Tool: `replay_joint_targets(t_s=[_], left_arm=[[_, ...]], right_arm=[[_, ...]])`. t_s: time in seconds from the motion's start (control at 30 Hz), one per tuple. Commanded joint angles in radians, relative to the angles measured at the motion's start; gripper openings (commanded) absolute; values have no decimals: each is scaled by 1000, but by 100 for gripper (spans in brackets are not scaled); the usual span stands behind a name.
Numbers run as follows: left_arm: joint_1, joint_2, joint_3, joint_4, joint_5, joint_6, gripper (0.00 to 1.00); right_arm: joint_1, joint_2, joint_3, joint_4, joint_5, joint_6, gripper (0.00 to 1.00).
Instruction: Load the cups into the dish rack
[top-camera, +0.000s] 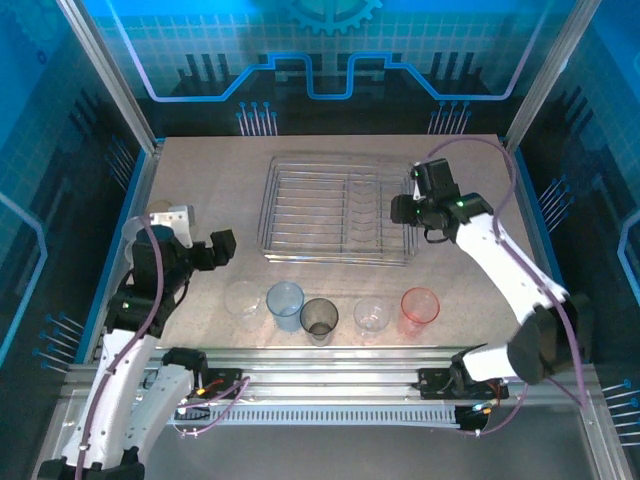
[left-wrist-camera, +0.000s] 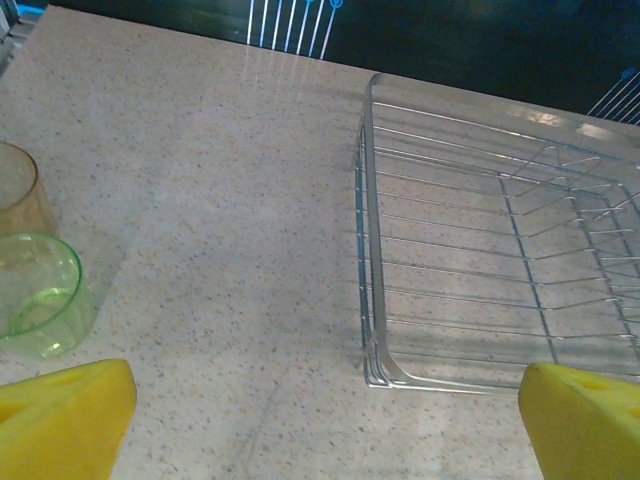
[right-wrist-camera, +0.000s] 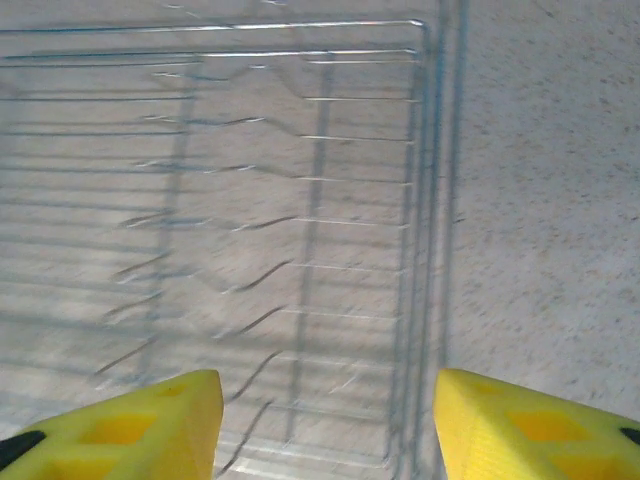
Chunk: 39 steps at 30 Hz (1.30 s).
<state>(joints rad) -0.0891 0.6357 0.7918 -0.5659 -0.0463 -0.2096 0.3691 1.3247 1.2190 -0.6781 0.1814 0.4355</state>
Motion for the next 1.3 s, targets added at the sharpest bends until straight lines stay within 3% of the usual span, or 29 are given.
replay_joint_targets(t_s=[0.0,0.13,0.27,0.53,0.93,1.07,1.27], left_arm=[[-8,-35,-11,-91,40,-90,99],[-8,-68,-36,-129,33,-141,99],[-9,-85,-46,-164,43,-163,99],[-11,-117,-43,-192,13,-163,99],[-12,-123,-57,-166,-7,-165,99],[-12,-122,-61,-157,-19,-166,99],[-12,-116,-66,-150,-24,-159,99]], right_arm=[[111,-136,8,-134,6,108,59],[275,-232,27,-178,16,207,56],[392,-213,69,-197,14,241,56],[528,78,260,-234,-154,-37,58],[568,351,393,-307,-337,-270,62],[577,419,449,-341,-352,-323,66],[610,496,514,-357,-347,-360,64]])
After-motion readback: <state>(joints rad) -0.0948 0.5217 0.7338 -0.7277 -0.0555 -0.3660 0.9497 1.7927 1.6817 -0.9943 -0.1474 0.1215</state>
